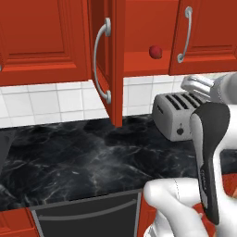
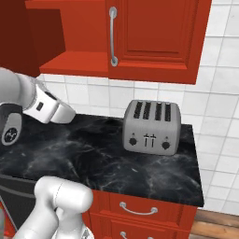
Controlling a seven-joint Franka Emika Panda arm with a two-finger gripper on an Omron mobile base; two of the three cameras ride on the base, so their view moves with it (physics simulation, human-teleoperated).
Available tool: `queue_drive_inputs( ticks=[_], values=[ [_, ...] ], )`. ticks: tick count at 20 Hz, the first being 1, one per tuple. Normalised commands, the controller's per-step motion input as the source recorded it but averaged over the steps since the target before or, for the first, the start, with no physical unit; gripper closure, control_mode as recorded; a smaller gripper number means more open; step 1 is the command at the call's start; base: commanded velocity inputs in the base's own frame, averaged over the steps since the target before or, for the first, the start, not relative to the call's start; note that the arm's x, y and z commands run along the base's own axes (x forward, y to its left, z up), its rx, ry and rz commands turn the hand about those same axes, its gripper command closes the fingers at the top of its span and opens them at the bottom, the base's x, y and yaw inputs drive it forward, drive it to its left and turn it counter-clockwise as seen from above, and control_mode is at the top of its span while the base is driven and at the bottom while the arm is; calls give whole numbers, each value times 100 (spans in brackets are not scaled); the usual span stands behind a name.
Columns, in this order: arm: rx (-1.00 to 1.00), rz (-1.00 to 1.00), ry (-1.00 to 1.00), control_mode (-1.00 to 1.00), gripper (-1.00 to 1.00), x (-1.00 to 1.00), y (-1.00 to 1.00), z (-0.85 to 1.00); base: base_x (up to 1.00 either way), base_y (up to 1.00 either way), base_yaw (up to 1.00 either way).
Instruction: Pick the onion from the counter and place it in the cabinet. Then close the cabinet.
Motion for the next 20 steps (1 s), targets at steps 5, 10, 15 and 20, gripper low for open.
queue_drive_inputs(
  ticks=[5, 10, 15, 20],
  values=[
    [-15, 2, 18, -100, -100, -100, 49, 2, 0, 0, 0],
    [-15, 8, 8, -100, -100, -100, 37, 4, 0, 0, 0],
    [-16, 14, 1, -100, -100, -95, 48, 3, 0, 0, 0],
    [-18, 13, -12, -100, -100, -36, 57, 0, 0, 0, 0]
  ],
)
